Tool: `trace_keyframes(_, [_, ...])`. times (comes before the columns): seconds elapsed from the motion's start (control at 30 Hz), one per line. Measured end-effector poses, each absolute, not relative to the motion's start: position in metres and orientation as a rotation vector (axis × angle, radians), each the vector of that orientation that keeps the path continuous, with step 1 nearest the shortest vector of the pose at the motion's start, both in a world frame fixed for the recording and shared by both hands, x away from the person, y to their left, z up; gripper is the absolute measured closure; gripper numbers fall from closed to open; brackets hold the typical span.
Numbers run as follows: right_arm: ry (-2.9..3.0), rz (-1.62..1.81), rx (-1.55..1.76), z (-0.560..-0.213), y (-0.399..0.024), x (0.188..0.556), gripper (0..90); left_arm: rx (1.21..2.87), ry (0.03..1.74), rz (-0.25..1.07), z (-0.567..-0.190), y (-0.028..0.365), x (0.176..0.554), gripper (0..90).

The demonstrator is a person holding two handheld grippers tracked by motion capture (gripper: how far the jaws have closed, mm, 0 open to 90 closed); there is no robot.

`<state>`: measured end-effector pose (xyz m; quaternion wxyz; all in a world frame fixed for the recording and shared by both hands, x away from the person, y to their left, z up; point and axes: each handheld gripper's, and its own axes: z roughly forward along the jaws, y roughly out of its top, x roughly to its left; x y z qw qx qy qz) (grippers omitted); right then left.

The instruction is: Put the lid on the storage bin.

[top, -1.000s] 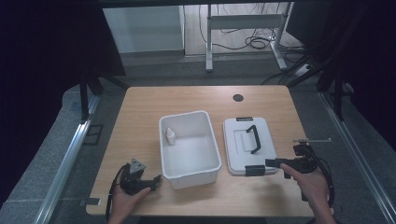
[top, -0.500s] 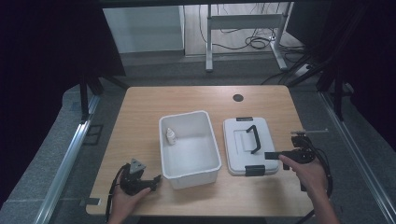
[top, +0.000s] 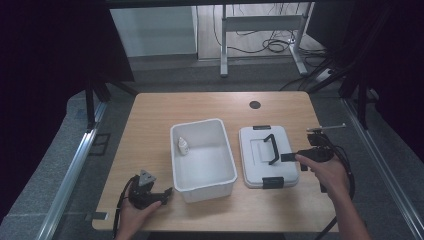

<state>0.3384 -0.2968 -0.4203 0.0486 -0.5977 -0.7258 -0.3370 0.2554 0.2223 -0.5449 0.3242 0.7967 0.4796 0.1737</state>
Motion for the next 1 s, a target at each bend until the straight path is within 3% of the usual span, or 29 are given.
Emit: trace_keyframes(1.0, [-2.180, -0.888, -1.787, -0.431, -0.280, 0.399, 43.9, 2.089, 1.258, 0.457, -0.545, 0.222, 0.255, 12.2])
